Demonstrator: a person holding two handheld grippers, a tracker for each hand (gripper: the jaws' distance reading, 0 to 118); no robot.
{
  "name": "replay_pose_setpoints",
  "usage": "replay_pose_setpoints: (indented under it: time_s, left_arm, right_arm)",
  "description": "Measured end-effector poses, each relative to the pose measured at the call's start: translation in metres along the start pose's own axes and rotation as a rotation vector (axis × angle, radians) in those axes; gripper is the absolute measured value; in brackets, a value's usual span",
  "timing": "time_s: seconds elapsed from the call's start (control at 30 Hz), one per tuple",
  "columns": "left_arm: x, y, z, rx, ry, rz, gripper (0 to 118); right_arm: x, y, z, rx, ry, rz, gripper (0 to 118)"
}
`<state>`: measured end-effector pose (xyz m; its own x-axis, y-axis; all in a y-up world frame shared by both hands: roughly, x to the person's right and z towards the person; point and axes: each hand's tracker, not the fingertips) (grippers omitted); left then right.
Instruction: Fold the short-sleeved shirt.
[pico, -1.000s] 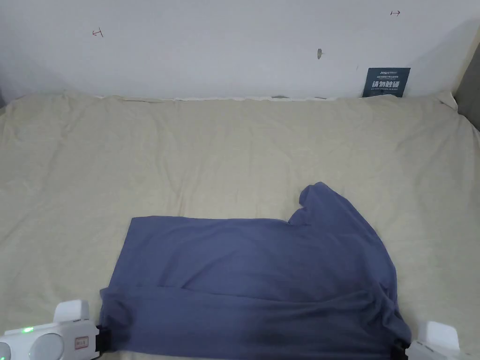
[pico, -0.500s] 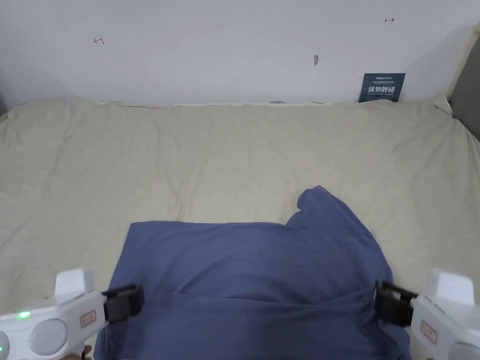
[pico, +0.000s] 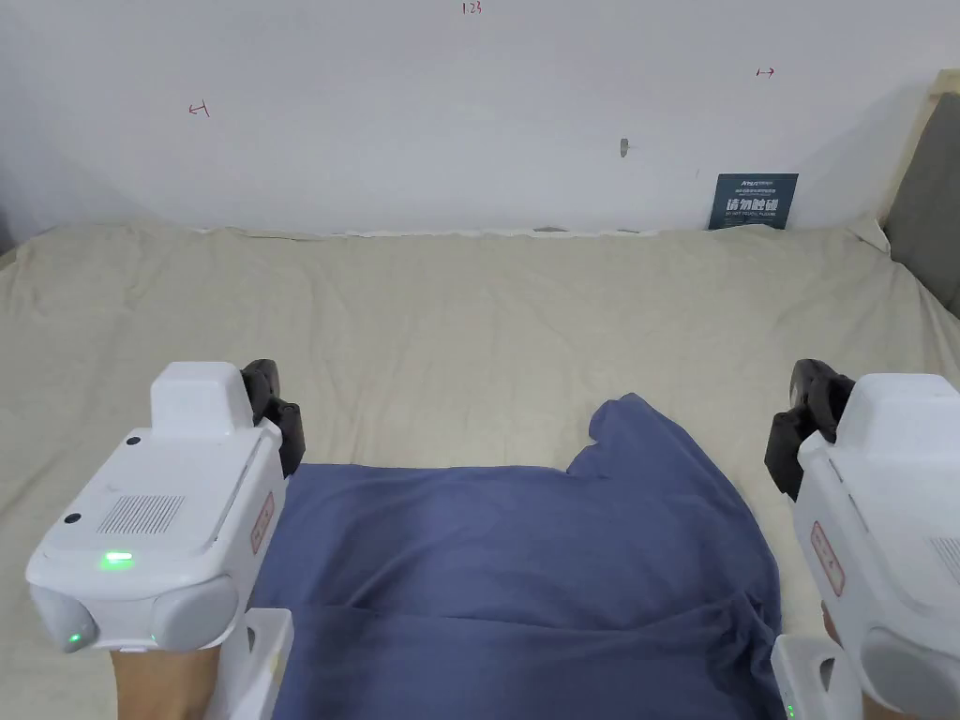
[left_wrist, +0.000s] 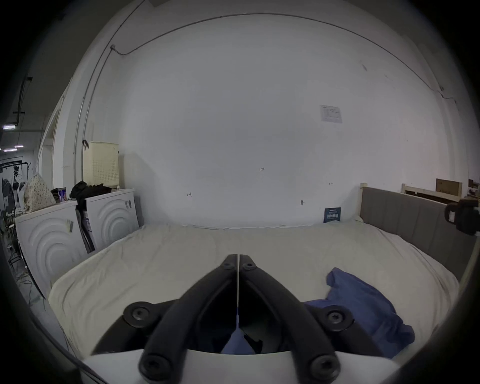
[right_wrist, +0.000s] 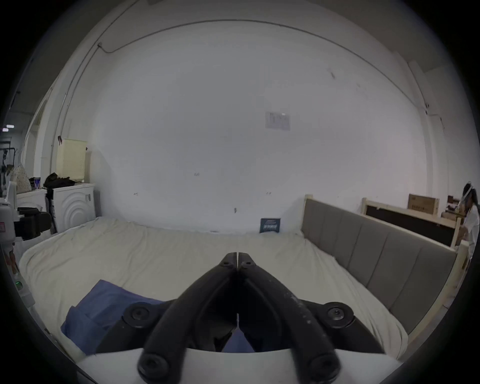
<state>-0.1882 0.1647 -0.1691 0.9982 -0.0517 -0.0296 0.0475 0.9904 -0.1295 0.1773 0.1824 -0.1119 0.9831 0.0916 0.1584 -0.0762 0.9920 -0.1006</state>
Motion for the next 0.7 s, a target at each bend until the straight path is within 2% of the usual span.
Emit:
replay_pose_setpoints:
  time_s: [0.13, 0.17, 0.33, 0.47, 0.6, 0.7]
  left_arm:
    - [0.0, -0.007, -0.01, -0.038, -0.023, 0.023, 0]
    - [-0.001, -0.008, -0.014, -0.043, -0.027, 0.022, 0]
    - [-0.008, -0.01, -0.048, -0.113, -0.036, -0.001, 0]
    - [-0.02, -0.016, -0.101, -0.259, -0.062, -0.037, 0]
    - [-0.038, -0.031, -0.169, -0.436, -0.116, -0.005, 0]
    - [-0.05, -0.054, -0.216, -0.531, -0.113, -0.057, 0]
  right_arm:
    - [-0.016, 0.008, -0.003, -0.011, 0.01, 0.006, 1]
    - [-0.005, 0.0, -0.006, -0.013, 0.009, 0.008, 1]
    - [0.001, -0.005, -0.023, -0.034, 0.021, -0.007, 1]
    - [0.001, -0.008, -0.042, -0.055, 0.03, 0.0, 1]
    - [-0.001, -0.011, -0.067, -0.077, 0.035, 0.013, 1]
    - [-0.003, -0.016, -0.088, -0.098, 0.038, 0.022, 1]
